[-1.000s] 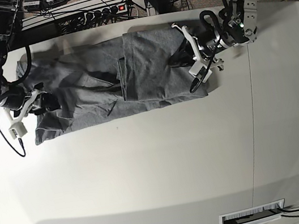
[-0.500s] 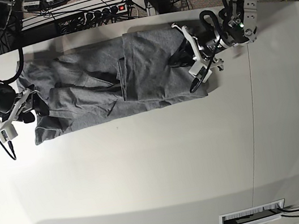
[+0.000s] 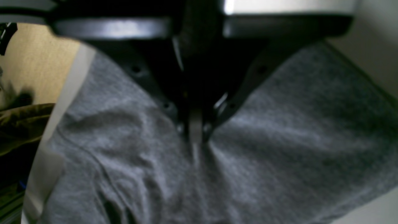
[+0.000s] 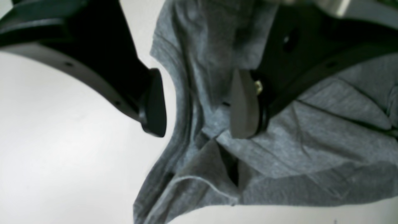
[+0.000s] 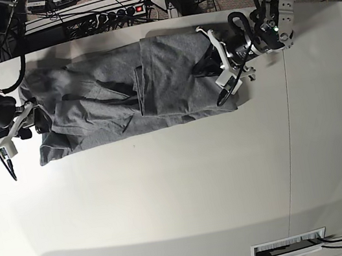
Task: Fold the T-shirt properly
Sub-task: 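Hold the folded shirt with both grippers and adjust the right gripper's grip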
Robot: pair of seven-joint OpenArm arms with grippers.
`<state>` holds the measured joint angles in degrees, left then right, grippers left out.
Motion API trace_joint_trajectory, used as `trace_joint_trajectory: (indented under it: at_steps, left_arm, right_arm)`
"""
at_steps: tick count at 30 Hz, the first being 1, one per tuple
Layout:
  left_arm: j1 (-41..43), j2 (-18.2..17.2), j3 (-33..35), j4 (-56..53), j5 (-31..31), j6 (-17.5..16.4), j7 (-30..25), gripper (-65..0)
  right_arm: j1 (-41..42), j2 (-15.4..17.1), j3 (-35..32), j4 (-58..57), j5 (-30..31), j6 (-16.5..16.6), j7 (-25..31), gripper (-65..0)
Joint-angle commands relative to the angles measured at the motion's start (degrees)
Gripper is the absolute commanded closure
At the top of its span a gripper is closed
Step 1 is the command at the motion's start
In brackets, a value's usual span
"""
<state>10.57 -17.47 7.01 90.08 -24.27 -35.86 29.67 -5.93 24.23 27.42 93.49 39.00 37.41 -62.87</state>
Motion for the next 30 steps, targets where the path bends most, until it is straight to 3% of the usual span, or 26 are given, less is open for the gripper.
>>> trace_joint_trajectory:
  at_steps: [1,6,30]
  left_arm:
    - [0.7,-0.5,0.2,-1.0,5.4,1.3,6.2,0.0]
    - [0.7,-0.5,0.2,-1.0,5.4,-1.5,6.2,0.0]
    - [0.7,-0.5,0.2,-1.0,5.5,-1.5,5.2,0.0]
  right_arm:
    - [1.0,1.1,0.4,0.2,0.7,0.2,1.3,-34.2]
    - [2.8,1.1,0.4,-4.0,0.9,0.1,1.4,-34.1]
    - [3.9,1.0,0.4,-6.2,6.8,0.2,0.1,-34.1]
